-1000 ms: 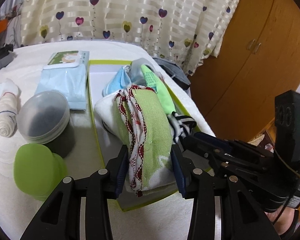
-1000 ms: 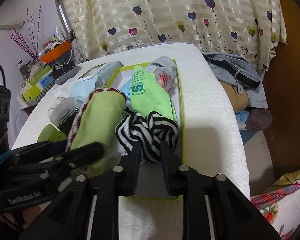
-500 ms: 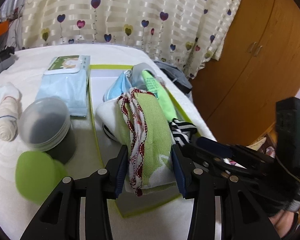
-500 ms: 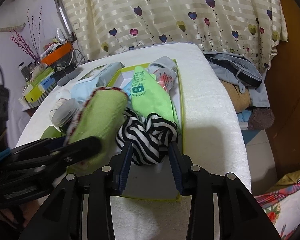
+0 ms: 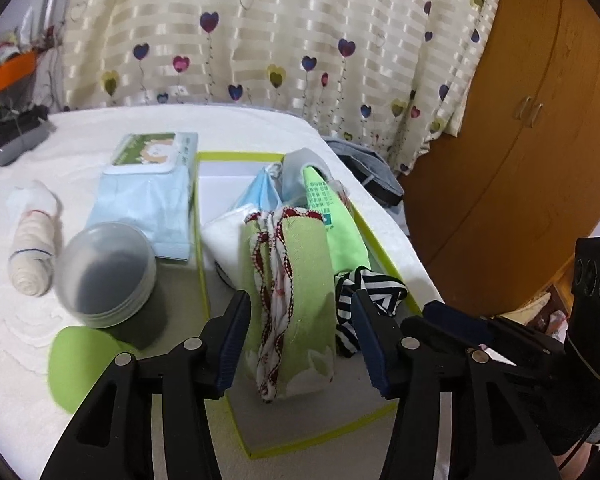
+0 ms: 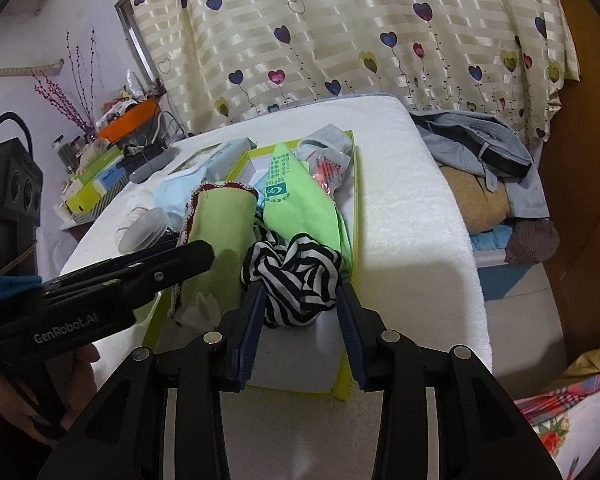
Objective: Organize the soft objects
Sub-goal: 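Open both grippers to release the cloth and sock, then lift away, then move both grippers from the box toward the white socks on the table, then grasp the white rolled sock with the left gripper while the right grasps the white-blue sock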
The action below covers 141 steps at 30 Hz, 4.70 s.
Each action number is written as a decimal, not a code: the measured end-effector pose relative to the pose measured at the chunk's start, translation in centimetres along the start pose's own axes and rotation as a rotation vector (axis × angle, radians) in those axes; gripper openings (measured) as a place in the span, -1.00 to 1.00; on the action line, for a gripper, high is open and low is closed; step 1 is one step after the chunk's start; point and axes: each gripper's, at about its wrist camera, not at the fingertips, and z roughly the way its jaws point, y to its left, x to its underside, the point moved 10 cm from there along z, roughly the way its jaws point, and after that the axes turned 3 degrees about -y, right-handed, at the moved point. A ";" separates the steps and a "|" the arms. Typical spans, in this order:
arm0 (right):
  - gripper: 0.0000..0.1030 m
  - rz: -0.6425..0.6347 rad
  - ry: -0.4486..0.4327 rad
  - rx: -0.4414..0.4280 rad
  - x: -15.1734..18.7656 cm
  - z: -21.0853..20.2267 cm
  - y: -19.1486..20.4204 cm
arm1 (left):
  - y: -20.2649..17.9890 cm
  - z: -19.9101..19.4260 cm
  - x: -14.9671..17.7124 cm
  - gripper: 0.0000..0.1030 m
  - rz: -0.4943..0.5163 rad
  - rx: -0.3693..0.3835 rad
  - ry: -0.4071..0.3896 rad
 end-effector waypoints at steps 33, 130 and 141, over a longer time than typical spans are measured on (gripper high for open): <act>-0.25 -0.027 -0.080 0.017 -1.2 -4.1 2.4 | 1.0 -1.9 0.4 -0.56 0.014 0.014 -0.005; -0.13 -0.446 0.150 -0.222 -6.9 10.6 25.8 | 28.5 -8.8 -0.2 -0.13 -0.367 -0.230 -0.102; 0.19 -0.535 0.425 -0.201 -6.6 20.7 27.5 | 31.6 -11.1 0.5 -0.13 -0.412 -0.246 -0.140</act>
